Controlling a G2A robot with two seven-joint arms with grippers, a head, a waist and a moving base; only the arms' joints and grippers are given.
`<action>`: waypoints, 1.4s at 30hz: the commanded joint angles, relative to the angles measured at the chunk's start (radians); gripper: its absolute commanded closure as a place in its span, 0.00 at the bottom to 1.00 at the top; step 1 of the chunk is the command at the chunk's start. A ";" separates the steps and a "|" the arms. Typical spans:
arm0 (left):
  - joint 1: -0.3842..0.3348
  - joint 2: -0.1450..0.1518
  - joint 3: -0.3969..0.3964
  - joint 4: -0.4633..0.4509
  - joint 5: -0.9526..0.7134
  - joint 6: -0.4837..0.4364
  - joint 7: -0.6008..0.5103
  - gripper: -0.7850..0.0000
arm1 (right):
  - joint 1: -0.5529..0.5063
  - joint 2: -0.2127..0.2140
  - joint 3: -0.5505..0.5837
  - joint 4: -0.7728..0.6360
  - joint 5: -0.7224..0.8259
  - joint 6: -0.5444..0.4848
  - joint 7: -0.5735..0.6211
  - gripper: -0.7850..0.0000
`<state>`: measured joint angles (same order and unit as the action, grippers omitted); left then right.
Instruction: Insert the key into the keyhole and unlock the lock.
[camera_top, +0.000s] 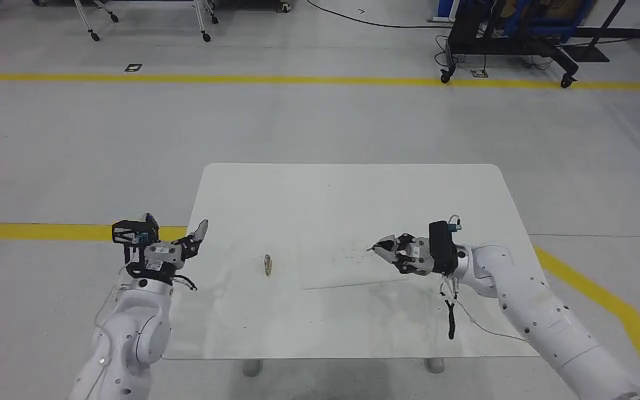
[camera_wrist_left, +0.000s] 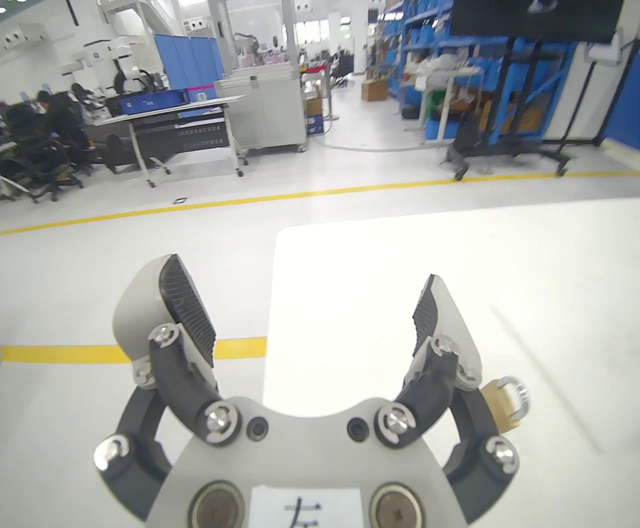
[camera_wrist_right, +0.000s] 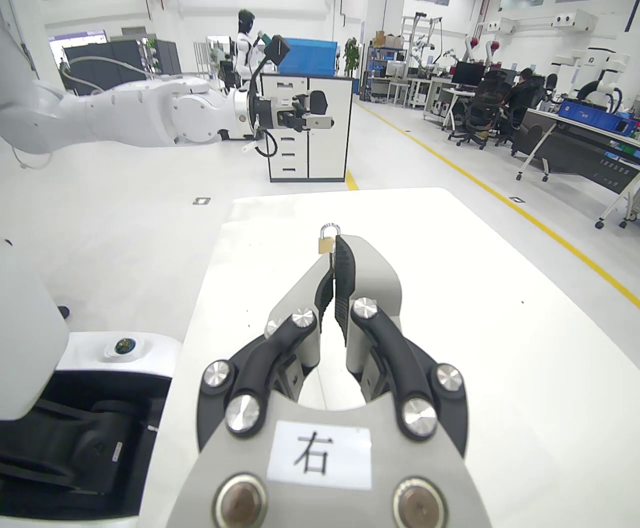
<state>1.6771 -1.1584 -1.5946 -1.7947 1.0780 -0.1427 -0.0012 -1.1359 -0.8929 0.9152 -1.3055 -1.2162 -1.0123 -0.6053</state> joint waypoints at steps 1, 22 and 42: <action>-0.041 0.000 0.005 0.020 -0.261 -0.159 -0.102 0.00 | 0.034 -0.017 -0.046 0.019 0.059 0.000 -0.001 1.00; -0.282 -0.011 0.198 0.226 -1.215 -0.291 -0.797 0.00 | 0.084 -0.080 -0.213 0.013 0.304 0.000 0.042 1.00; -0.452 -0.017 0.341 0.396 -1.387 -0.472 -1.101 0.85 | 0.325 -0.160 -0.588 0.117 1.121 0.000 0.417 1.00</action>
<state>1.2227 -1.1759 -1.2550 -1.3958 -0.3134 -0.6134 -1.1092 -0.8133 -1.0506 0.3261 -1.2016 -0.1138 -1.0123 -0.2054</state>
